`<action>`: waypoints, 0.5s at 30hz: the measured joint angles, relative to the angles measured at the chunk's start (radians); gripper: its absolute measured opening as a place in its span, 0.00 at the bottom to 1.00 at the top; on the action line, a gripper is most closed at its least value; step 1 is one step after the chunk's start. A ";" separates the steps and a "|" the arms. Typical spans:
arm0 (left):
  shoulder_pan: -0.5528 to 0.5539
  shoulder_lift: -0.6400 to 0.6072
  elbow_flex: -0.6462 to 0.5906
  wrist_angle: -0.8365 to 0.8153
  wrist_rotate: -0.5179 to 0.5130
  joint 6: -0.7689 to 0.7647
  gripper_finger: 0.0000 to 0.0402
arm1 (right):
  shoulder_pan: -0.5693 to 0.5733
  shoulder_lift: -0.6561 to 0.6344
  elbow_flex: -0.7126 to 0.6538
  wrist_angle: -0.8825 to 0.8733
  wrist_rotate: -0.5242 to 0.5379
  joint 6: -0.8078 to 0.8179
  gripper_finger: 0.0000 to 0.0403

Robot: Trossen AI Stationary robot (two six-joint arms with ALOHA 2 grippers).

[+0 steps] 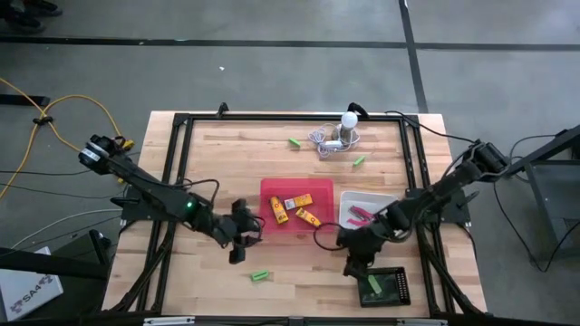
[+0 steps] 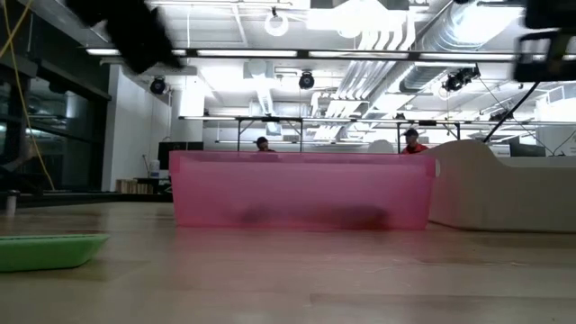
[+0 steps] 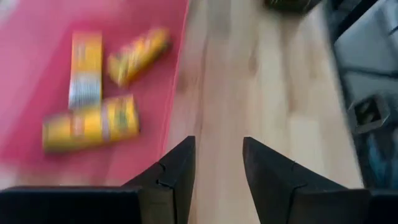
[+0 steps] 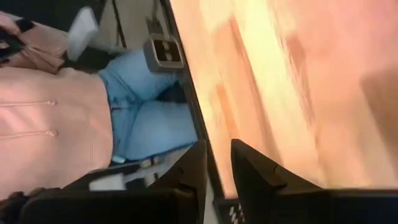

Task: Pick & Place School Supplies
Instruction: Put the green eraser into the black bin

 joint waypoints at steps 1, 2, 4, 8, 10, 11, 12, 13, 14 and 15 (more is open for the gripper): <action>-0.012 0.003 -0.001 -0.042 0.001 -0.047 0.32 | -0.011 0.000 0.000 0.013 0.007 -0.029 0.15; -0.023 0.008 -0.001 -0.073 0.001 -0.094 0.32 | -0.024 0.000 0.000 0.017 0.010 -0.056 0.15; -0.044 0.017 -0.001 -0.123 0.001 -0.176 0.32 | -0.046 0.000 0.000 0.017 0.010 -0.102 0.15; -0.092 0.045 -0.001 -0.130 0.005 -0.287 0.32 | -0.072 0.000 0.000 0.017 0.013 -0.174 0.15; -0.117 0.056 -0.001 -0.120 0.005 -0.340 0.32 | -0.079 0.002 0.000 0.018 0.019 -0.201 0.15; -0.128 0.063 -0.001 -0.121 0.005 -0.366 0.32 | -0.082 0.005 0.000 0.018 0.022 -0.216 0.15; -0.140 0.071 -0.001 -0.123 0.005 -0.384 0.32 | -0.082 0.007 0.000 0.018 0.028 -0.227 0.15; -0.152 0.082 -0.001 -0.119 0.005 -0.406 0.32 | -0.081 0.010 0.000 0.019 0.036 -0.240 0.15; -0.161 0.093 -0.001 -0.115 0.006 -0.430 0.32 | -0.081 0.010 0.000 0.018 0.042 -0.252 0.15; -0.169 0.106 -0.001 -0.116 0.008 -0.450 0.32 | -0.081 0.010 0.000 0.018 0.044 -0.263 0.15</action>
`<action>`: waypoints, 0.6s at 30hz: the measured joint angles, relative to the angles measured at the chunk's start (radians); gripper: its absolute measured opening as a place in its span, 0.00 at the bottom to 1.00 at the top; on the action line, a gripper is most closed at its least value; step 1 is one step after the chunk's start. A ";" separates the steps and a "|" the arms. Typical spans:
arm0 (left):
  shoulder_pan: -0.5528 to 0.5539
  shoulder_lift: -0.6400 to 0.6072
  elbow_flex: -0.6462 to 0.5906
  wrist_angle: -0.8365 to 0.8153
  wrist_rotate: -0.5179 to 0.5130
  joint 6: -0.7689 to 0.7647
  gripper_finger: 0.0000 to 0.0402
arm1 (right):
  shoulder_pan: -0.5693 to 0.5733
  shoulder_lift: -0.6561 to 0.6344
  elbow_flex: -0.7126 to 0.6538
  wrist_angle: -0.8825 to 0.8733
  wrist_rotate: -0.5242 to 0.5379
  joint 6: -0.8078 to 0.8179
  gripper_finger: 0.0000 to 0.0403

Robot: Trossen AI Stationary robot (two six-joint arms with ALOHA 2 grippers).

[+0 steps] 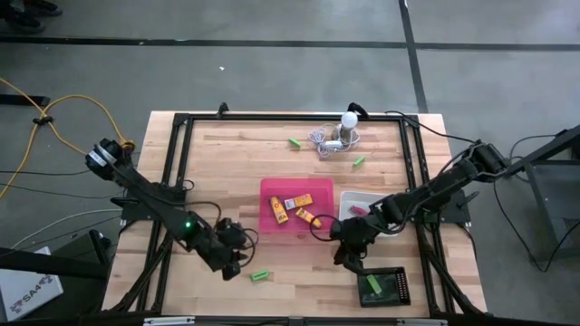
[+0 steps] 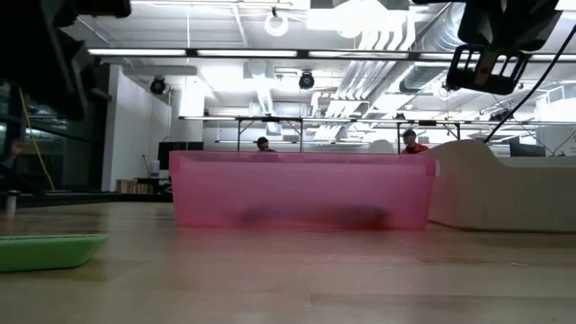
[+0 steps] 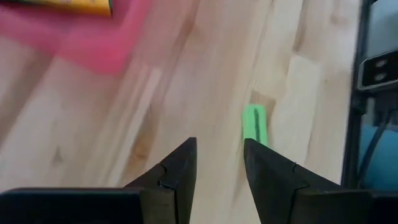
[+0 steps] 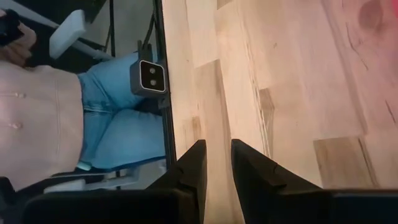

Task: Pick & Place School Supplies
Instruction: Put the green eraser into the black bin

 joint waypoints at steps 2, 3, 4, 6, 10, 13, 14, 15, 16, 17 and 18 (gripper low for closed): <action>-0.012 0.034 0.000 0.006 0.008 -0.036 0.32 | 0.000 0.000 0.000 0.001 0.004 -0.014 0.15; -0.016 0.052 0.000 0.014 0.014 -0.057 0.32 | 0.000 0.000 0.000 0.000 0.008 -0.018 0.15; -0.021 0.069 0.000 0.019 0.021 -0.074 0.32 | 0.000 0.000 0.000 0.000 0.015 -0.025 0.15; -0.030 0.104 0.000 0.047 0.036 -0.089 0.32 | 0.001 0.000 0.000 0.001 0.018 -0.038 0.15; -0.036 0.155 0.000 0.135 0.063 -0.071 0.32 | 0.002 0.000 0.000 0.000 0.022 -0.049 0.15; -0.036 0.170 0.000 0.197 0.064 -0.018 0.32 | 0.002 0.000 0.000 -0.001 0.022 -0.070 0.15; -0.036 0.172 0.000 0.215 0.064 -0.002 0.32 | 0.002 0.000 0.000 -0.001 0.022 -0.077 0.15; -0.036 0.172 0.000 0.226 0.064 0.007 0.32 | 0.002 0.000 0.000 -0.001 0.022 -0.086 0.15; -0.036 0.172 0.000 0.230 0.064 0.008 0.32 | 0.003 0.000 0.000 -0.001 0.023 -0.091 0.15; -0.036 0.172 0.000 0.230 0.066 -0.003 0.32 | 0.006 0.000 0.000 -0.001 0.027 -0.098 0.15; -0.033 0.172 0.000 0.227 0.072 -0.022 0.32 | 0.008 0.000 0.000 -0.001 0.035 -0.110 0.15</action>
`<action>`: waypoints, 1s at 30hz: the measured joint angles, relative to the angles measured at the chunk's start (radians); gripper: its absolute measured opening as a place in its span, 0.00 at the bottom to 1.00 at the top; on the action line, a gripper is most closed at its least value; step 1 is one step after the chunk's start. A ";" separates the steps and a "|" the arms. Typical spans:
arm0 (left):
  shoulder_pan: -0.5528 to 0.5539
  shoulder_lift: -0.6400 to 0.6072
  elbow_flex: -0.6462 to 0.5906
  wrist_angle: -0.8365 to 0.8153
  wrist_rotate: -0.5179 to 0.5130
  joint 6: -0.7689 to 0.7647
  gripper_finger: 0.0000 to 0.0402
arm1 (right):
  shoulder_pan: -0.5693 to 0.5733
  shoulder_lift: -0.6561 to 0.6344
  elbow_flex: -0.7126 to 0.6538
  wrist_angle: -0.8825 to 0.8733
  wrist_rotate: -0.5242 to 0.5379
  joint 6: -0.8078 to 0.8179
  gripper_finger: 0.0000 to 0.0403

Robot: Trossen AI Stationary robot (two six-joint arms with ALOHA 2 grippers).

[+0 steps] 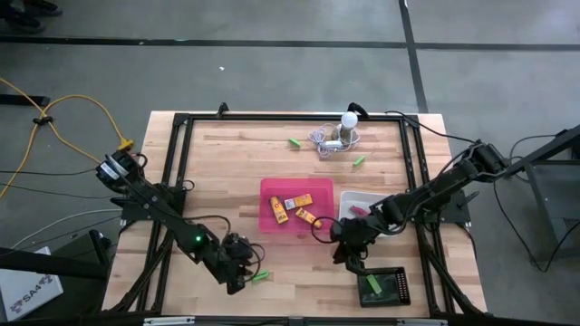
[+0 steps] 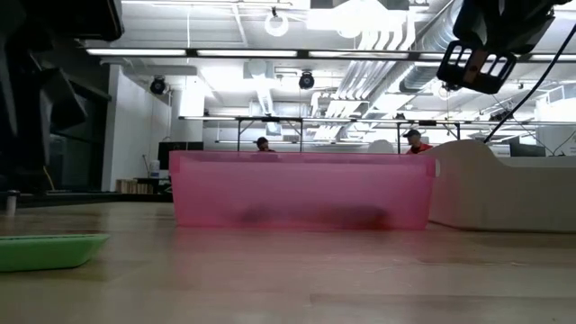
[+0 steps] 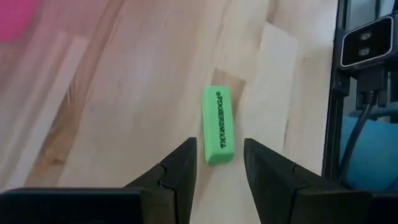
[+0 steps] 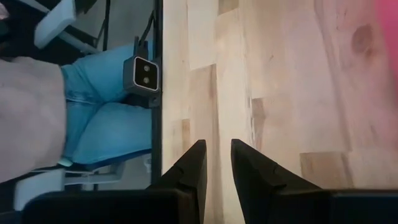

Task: Pick & Place School Supplies
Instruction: Put the green eraser into the black bin

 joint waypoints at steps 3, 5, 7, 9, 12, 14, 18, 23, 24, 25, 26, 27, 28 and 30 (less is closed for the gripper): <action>0.018 0.000 0.001 0.009 0.025 -0.054 0.32 | 0.010 0.000 0.000 0.000 0.027 -0.038 0.15; 0.034 0.001 0.018 0.010 0.044 -0.061 0.32 | 0.015 0.000 0.000 -0.001 0.040 -0.060 0.15; 0.046 0.001 0.053 0.013 0.060 -0.009 0.32 | 0.016 0.000 0.000 -0.001 0.039 -0.074 0.15; 0.047 0.001 0.101 0.014 0.058 0.059 0.32 | 0.015 0.000 0.000 -0.001 0.040 -0.077 0.15; 0.024 0.001 0.182 -0.007 0.013 0.139 0.32 | 0.015 0.000 0.000 -0.001 0.040 -0.078 0.15; 0.000 0.001 0.228 -0.064 -0.049 0.149 0.32 | 0.015 0.000 0.000 -0.001 0.040 -0.078 0.15; -0.048 0.040 0.291 -0.234 -0.164 0.062 0.32 | 0.015 0.001 0.000 -0.001 0.040 -0.078 0.15; -0.059 0.150 0.355 -0.320 -0.171 -0.053 0.32 | 0.015 0.001 0.000 0.000 0.042 -0.085 0.15; -0.058 0.176 0.373 -0.324 -0.166 -0.053 0.32 | 0.015 0.001 0.000 0.000 0.049 -0.085 0.15; -0.054 0.200 0.393 -0.330 -0.155 -0.052 0.32 | 0.015 0.001 0.000 -0.001 0.056 -0.085 0.15; -0.050 0.221 0.415 -0.349 -0.148 -0.049 0.32 | 0.015 0.001 0.000 0.000 0.064 -0.085 0.15; -0.046 0.242 0.436 -0.376 -0.138 -0.050 0.32 | 0.017 0.001 0.000 -0.001 0.071 -0.086 0.15; -0.041 0.258 0.454 -0.403 -0.124 -0.056 0.32 | 0.017 0.001 0.000 -0.001 0.076 -0.085 0.15; -0.034 0.280 0.483 -0.479 -0.099 -0.077 0.32 | 0.019 0.001 0.000 -0.001 0.086 -0.086 0.15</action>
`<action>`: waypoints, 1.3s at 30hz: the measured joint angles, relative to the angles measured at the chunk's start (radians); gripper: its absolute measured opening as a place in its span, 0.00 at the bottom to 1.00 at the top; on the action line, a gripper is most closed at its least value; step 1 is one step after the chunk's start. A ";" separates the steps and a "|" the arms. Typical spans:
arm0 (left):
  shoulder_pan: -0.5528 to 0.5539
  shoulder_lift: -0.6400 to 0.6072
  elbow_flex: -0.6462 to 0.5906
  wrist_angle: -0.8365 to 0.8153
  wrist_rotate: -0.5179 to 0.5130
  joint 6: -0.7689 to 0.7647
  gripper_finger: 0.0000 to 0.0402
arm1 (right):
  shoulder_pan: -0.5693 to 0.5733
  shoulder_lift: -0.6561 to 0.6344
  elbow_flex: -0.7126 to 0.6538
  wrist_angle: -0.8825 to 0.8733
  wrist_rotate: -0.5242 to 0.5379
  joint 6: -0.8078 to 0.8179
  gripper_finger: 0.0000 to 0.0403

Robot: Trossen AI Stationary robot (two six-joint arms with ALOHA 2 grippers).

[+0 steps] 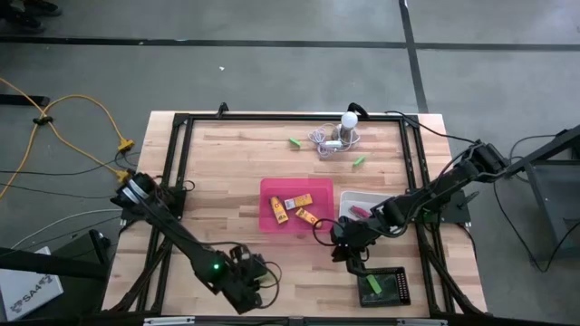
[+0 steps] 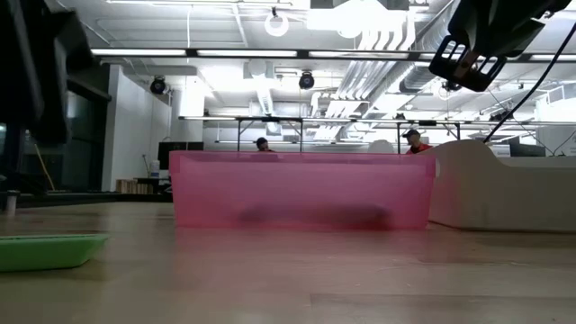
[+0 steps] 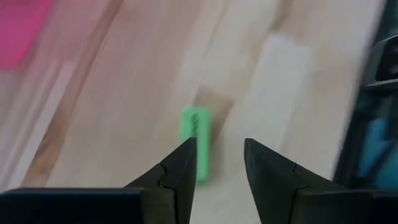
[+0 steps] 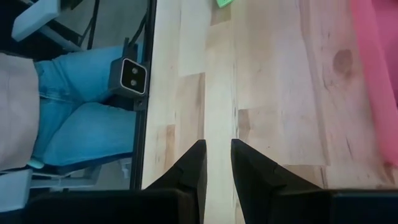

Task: Pick & Place School Supplies
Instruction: Put the green eraser into the black bin

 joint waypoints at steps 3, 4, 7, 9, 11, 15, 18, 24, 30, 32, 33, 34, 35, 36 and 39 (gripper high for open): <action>0.013 0.006 0.008 -0.065 0.064 -0.047 0.32 | 0.007 0.000 0.000 0.000 0.014 0.000 0.15; 0.017 0.006 0.008 -0.075 0.080 -0.055 0.32 | 0.008 0.000 0.000 0.000 0.016 0.001 0.15; 0.020 0.006 0.008 -0.074 0.093 -0.034 0.32 | 0.021 0.000 0.000 0.000 0.037 0.006 0.15; 0.020 0.006 0.008 -0.073 0.099 -0.012 0.32 | 0.032 0.000 0.000 0.000 0.048 0.007 0.15; 0.020 0.006 0.008 -0.074 0.111 -0.008 0.32 | 0.043 0.000 0.000 0.000 0.062 0.007 0.15; 0.023 0.006 0.008 -0.074 0.133 0.042 0.32 | 0.063 0.000 0.000 0.000 0.074 0.008 0.15; 0.023 0.006 0.008 -0.074 0.137 0.086 0.33 | 0.076 0.000 0.000 0.000 0.085 0.008 0.15; 0.023 0.006 0.008 -0.073 0.133 0.126 0.43 | 0.078 0.000 0.000 0.001 0.086 0.028 0.15; 0.011 0.015 0.008 -0.065 0.119 0.260 0.47 | 0.079 0.000 0.000 0.001 0.086 0.035 0.15; 0.007 0.018 0.008 -0.062 0.111 0.268 0.48 | 0.079 0.000 0.000 0.001 0.093 0.035 0.15; 0.006 0.020 0.008 -0.059 0.107 0.266 0.48 | 0.079 0.000 0.000 0.001 0.095 0.035 0.15; 0.003 0.021 0.008 -0.062 0.105 0.264 0.48 | 0.079 0.000 0.000 0.001 0.100 0.035 0.15; 0.000 0.023 0.008 -0.061 0.099 0.264 0.48 | 0.079 0.000 0.000 0.001 0.104 0.035 0.15; -0.002 0.028 0.008 -0.053 0.093 0.263 0.48 | 0.079 0.000 0.000 0.000 0.109 0.035 0.15; -0.002 0.034 0.008 -0.050 0.077 0.227 0.48 | 0.079 0.000 0.000 -0.002 0.111 0.035 0.15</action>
